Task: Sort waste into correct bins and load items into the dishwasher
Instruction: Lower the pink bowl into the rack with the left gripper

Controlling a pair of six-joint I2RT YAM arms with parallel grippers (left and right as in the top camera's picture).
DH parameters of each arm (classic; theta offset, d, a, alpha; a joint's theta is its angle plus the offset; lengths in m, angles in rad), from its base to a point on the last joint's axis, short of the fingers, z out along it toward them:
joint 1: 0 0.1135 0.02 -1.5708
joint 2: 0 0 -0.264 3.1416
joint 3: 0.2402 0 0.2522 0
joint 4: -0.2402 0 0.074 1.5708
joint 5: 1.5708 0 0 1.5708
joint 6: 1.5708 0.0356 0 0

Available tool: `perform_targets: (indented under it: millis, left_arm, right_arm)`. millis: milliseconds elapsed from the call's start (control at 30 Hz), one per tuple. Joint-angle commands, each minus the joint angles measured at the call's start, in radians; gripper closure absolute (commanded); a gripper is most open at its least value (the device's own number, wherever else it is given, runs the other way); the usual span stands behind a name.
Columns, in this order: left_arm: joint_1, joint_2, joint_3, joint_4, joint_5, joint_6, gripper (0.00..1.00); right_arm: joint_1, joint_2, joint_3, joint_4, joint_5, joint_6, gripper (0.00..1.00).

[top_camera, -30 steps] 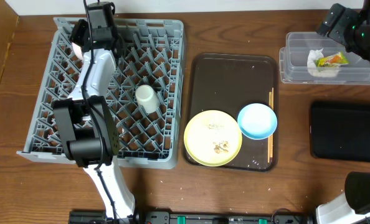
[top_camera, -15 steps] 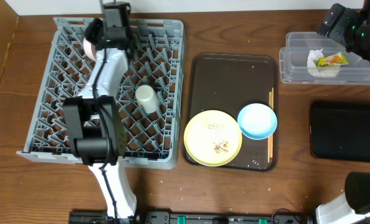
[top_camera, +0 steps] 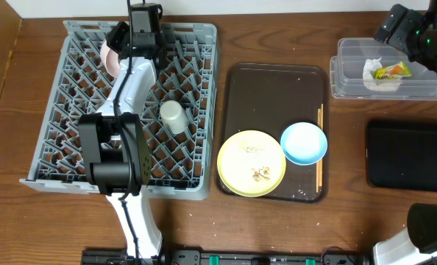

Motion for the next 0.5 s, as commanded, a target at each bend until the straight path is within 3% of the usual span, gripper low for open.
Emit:
perform_targets:
  millis: [0,200,300,467]
  left_arm:
    - [0.003,0.014,-0.005,-0.014,0.011,-0.017,0.74]
    - [0.003,0.004,-0.005,-0.014,-0.096,-0.031,0.75]
    - [0.003,-0.001,-0.005,-0.038,-0.173,-0.118,0.74]
    - [0.003,-0.001,-0.005,-0.254,-0.122,-0.281,0.68]
  right_arm:
    - [-0.003,-0.001,0.006,-0.003,0.003,0.0,0.01]
    - [-0.003,-0.001,0.006,-0.003,0.003,0.0,0.01]
    - [-0.003,-0.001,0.006,-0.003,0.003,0.0,0.01]
    - [-0.003,-0.001,0.006,-0.003,0.003,0.0,0.01]
